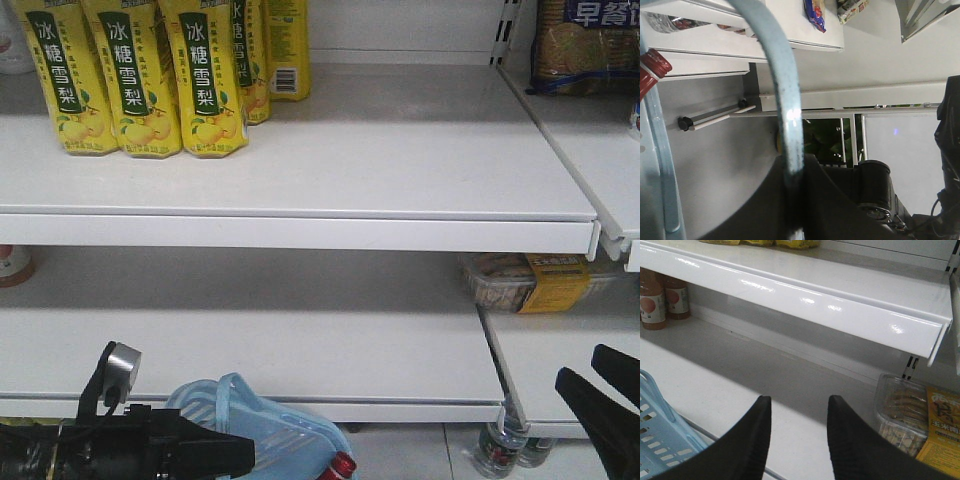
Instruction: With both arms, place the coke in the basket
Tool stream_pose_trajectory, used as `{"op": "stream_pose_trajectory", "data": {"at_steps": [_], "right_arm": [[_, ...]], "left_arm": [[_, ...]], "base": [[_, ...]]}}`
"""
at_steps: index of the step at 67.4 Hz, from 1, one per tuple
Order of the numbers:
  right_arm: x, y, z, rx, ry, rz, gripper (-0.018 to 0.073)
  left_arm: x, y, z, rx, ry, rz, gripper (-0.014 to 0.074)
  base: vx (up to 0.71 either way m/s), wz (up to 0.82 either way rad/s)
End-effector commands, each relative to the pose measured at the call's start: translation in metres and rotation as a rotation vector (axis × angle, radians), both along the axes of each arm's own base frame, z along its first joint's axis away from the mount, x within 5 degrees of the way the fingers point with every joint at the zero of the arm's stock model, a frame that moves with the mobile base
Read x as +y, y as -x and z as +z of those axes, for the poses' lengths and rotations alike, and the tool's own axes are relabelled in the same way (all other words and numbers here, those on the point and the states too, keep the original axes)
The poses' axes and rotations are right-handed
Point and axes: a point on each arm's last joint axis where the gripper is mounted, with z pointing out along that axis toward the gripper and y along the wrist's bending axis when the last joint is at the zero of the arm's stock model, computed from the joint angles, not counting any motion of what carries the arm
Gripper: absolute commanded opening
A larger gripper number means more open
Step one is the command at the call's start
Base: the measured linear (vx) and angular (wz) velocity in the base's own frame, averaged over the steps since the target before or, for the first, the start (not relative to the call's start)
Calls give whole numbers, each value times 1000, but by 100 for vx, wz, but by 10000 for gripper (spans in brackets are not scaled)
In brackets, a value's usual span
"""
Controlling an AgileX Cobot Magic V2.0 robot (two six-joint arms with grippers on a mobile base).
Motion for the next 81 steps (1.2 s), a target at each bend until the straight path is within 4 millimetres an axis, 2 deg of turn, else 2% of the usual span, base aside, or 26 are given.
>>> {"op": "stream_pose_trajectory", "data": {"at_steps": [1, 23, 31, 40, 81], "right_arm": [[3, 0, 12, -53, -13, 33, 243], [3, 0, 11, -51, -11, 30, 184], [3, 0, 11, -50, -10, 28, 110], [2, 0, 11, -50, -8, 26, -13], [2, 0, 11, -50, -7, 26, -10]], "left_arm": [[-6, 1, 37, -97, 306, -50, -6], [-6, 1, 37, -97, 306, -50, -6], [-6, 1, 37, -97, 306, -50, -6], [-6, 1, 37, -97, 306, -50, -6], [-6, 1, 37, -97, 306, -50, -6]], "base": [[0, 0], [0, 0], [0, 0], [0, 0], [0, 0]]}}
